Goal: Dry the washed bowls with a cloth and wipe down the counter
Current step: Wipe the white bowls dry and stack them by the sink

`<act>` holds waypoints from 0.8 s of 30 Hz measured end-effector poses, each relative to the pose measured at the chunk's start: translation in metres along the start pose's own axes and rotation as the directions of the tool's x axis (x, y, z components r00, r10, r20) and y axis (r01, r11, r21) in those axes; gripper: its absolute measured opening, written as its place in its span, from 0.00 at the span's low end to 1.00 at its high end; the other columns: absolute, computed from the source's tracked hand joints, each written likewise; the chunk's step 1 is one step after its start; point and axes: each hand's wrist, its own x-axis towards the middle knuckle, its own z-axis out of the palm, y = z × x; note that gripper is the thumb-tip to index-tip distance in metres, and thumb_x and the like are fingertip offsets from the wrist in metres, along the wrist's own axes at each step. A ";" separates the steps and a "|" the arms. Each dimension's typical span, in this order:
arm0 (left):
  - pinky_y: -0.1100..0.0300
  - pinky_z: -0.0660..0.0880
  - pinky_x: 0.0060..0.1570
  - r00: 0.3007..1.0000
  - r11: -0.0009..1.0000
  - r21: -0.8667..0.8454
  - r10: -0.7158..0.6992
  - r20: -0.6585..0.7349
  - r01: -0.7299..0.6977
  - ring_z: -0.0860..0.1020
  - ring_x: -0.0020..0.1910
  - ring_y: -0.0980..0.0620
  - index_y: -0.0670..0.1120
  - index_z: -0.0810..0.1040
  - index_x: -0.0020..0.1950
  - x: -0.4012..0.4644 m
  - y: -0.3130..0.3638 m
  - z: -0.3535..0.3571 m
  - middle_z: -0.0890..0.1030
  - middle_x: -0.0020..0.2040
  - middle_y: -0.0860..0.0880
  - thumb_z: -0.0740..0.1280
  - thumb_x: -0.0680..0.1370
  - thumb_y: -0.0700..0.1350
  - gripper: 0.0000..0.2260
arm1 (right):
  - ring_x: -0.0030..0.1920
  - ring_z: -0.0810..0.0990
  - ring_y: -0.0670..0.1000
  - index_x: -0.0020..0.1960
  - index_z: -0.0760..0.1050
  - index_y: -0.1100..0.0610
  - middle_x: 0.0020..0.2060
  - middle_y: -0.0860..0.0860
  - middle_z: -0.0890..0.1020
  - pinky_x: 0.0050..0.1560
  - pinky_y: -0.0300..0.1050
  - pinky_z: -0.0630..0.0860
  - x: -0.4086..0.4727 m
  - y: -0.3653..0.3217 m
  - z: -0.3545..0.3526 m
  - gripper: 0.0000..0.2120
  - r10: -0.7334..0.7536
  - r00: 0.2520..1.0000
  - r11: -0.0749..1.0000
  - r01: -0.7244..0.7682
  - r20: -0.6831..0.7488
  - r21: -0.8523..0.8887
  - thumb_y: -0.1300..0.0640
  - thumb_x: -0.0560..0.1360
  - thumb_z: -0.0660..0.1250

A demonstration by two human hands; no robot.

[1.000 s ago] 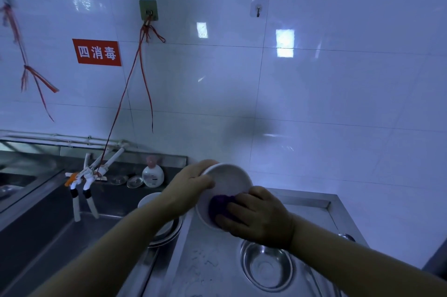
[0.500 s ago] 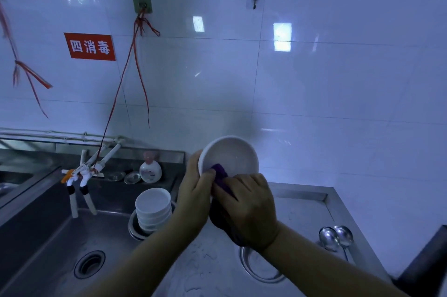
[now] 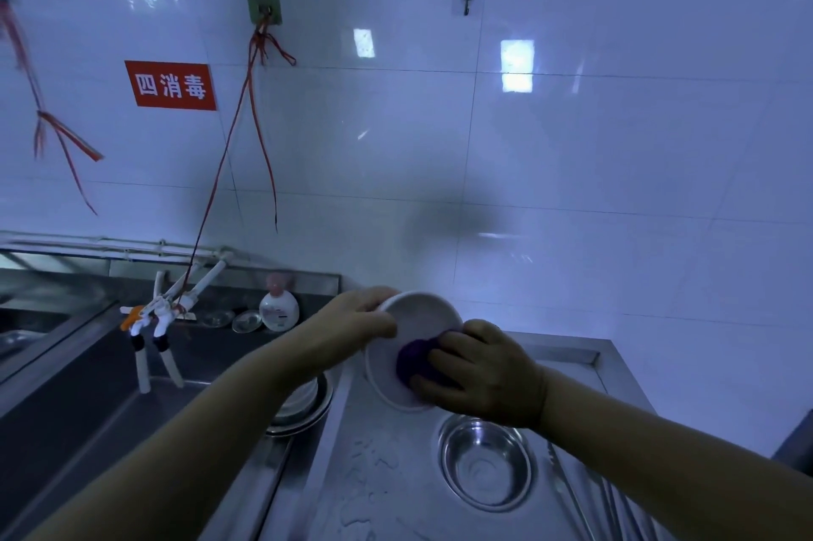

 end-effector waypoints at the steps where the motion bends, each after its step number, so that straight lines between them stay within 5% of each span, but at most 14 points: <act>1: 0.57 0.75 0.42 0.999 0.999 -0.052 0.001 -0.055 -0.004 0.77 0.48 0.47 0.52 0.77 0.57 -0.001 -0.001 0.003 0.79 0.50 0.47 0.63 0.66 0.47 0.19 | 0.34 0.78 0.53 0.46 0.82 0.52 0.35 0.52 0.81 0.35 0.43 0.71 0.003 -0.001 0.000 0.04 0.058 0.998 0.998 -0.058 -0.003 -0.013 0.59 0.75 0.70; 5: 0.55 0.77 0.45 0.926 0.946 -0.301 -0.002 -0.376 -0.120 0.78 0.49 0.47 0.51 0.73 0.55 -0.002 -0.011 0.039 0.79 0.49 0.46 0.68 0.67 0.46 0.17 | 0.34 0.77 0.53 0.49 0.83 0.55 0.36 0.53 0.82 0.37 0.45 0.69 0.024 -0.012 -0.003 0.06 0.389 0.919 0.918 -0.392 -0.058 -0.059 0.57 0.76 0.68; 9: 0.62 0.74 0.40 0.871 0.928 -0.305 0.039 -0.490 -0.214 0.77 0.43 0.56 0.53 0.72 0.52 0.001 -0.013 0.054 0.77 0.46 0.50 0.64 0.73 0.45 0.09 | 0.36 0.78 0.51 0.53 0.83 0.55 0.39 0.53 0.84 0.40 0.45 0.71 0.032 -0.023 -0.005 0.08 0.453 0.890 0.889 -0.455 -0.046 -0.055 0.54 0.75 0.69; 14: 0.48 0.75 0.44 0.935 0.967 -0.220 0.047 -0.352 -0.131 0.76 0.46 0.45 0.51 0.73 0.52 -0.001 -0.014 0.040 0.78 0.47 0.46 0.61 0.66 0.47 0.15 | 0.35 0.79 0.50 0.49 0.84 0.53 0.38 0.51 0.84 0.39 0.43 0.74 0.015 -0.018 -0.006 0.06 0.281 0.960 0.957 -0.280 0.001 -0.080 0.56 0.76 0.68; 20: 0.46 0.75 0.49 0.993 0.998 0.056 -0.028 -0.118 0.035 0.76 0.49 0.42 0.46 0.73 0.58 0.002 -0.006 0.018 0.77 0.51 0.41 0.60 0.63 0.44 0.23 | 0.32 0.76 0.52 0.48 0.80 0.53 0.35 0.52 0.81 0.35 0.43 0.71 -0.005 -0.004 -0.003 0.04 0.027 1.000 1.000 -0.027 0.009 0.000 0.60 0.74 0.70; 24: 0.53 0.75 0.45 0.972 0.969 0.212 -0.162 0.169 0.125 0.76 0.50 0.42 0.43 0.71 0.63 0.004 0.006 0.001 0.76 0.55 0.38 0.61 0.64 0.44 0.27 | 0.36 0.76 0.51 0.48 0.80 0.50 0.37 0.50 0.79 0.39 0.44 0.66 -0.009 0.006 -0.005 0.04 -0.150 0.985 0.988 0.148 0.081 0.036 0.58 0.76 0.68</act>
